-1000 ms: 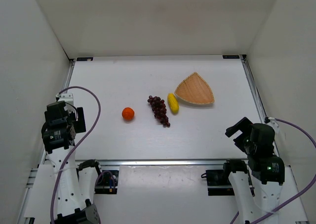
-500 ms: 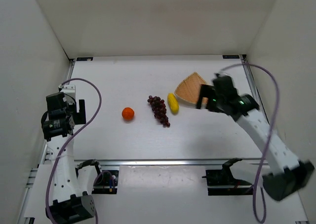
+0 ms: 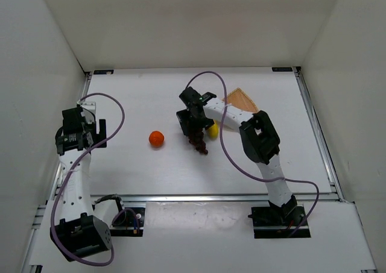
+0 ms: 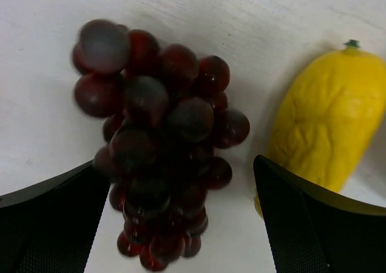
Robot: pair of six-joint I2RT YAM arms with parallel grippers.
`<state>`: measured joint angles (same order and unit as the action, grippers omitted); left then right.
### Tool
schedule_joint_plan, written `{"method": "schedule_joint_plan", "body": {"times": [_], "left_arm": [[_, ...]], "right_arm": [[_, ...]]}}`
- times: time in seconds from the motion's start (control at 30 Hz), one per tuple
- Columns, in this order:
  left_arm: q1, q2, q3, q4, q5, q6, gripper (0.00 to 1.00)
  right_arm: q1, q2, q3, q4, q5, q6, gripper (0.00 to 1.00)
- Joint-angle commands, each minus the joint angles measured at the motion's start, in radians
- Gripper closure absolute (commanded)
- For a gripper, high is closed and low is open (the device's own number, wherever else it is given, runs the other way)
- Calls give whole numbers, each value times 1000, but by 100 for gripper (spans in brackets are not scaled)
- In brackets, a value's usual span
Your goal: Place and organize the fake fruits in the fruit bowl
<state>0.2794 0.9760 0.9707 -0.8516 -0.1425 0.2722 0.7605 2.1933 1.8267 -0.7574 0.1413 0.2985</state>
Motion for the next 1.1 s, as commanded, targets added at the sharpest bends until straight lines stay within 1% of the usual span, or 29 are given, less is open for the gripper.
{"method": "schedule_joint_plan", "body": {"times": [0.0, 0.07, 0.13, 0.2, 0.23, 0.27, 0.33, 0.37, 0.4, 0.43, 0.47, 0.5, 0.53, 0.57, 0.6, 0.63, 0.67, 0.7, 0.73, 0.77, 0.8, 0.83, 0.87, 0.97, 1.07], "left_arm": [[-22, 4, -13, 28, -9, 13, 0], [-34, 26, -13, 39, -9, 13, 0], [-57, 26, -4, 39, -9, 13, 0], [-68, 38, 5, 39, -9, 13, 0], [-68, 49, 5, 39, -9, 13, 0], [-68, 49, 5, 39, -9, 13, 0], [-78, 58, 5, 39, -9, 13, 0], [-78, 67, 5, 39, -9, 13, 0], [-78, 67, 5, 39, -9, 13, 0], [-103, 67, 5, 39, -9, 22, 0], [-115, 79, 5, 39, -9, 39, 0], [-135, 95, 5, 39, -9, 57, 0], [-199, 108, 5, 39, 9, 93, 0], [-247, 125, 28, 39, -2, 167, 0], [-297, 145, 45, 39, -31, 194, 0], [-383, 197, 98, 39, -76, 229, 0], [-417, 229, 132, 39, -88, 229, 0], [-448, 263, 166, 39, -88, 229, 0], [-474, 335, 199, 30, -88, 229, 0], [-527, 374, 262, 17, -77, 213, 0], [-555, 412, 293, 17, -77, 199, 0], [-604, 494, 322, 3, -66, 164, 0], [-627, 535, 379, -6, -66, 147, 0], [-701, 677, 443, -29, -57, 107, 0], [-746, 788, 476, -40, -57, 88, 0]], "right_arm": [[13, 41, 69, -30, -3, -21, 0], [22, 77, 86, -65, 11, 2, 4], [32, 88, 82, -65, 11, 13, 18], [43, 79, 51, -51, 1, 13, 35], [43, 63, 40, -39, -14, 24, 54], [52, 43, 30, -39, -14, 24, 64], [53, 10, 20, -39, -14, 50, 82], [53, -44, 20, -39, -14, 62, 84], [40, -76, -7, -16, -14, 62, 84], [17, -113, -23, -7, -14, 71, 85], [2, -194, -38, -7, -14, 71, 85], [-15, -234, -53, 7, 3, 71, 85], [-38, -272, -82, 19, 3, 71, 85], [-90, -341, -95, 20, 29, 71, 85], [-119, -369, -104, 20, 44, 71, 85], [-185, -403, -104, 20, 44, 71, 85], [-219, -412, -104, 20, 59, 58, 85], [-252, -412, -113, 20, 69, 48, 85], [-318, -402, -113, 0, 78, 48, 85], [-348, -385, -86, -14, 78, 48, 85], [-374, -365, -72, -25, 78, 33, 85], [-412, -318, -61, -34, 90, 33, 85], [-426, -290, -44, -34, 90, 24, 85], [-458, -181, 25, -34, 99, 24, 85], [-467, -77, 110, -45, 90, 24, 76]]}}
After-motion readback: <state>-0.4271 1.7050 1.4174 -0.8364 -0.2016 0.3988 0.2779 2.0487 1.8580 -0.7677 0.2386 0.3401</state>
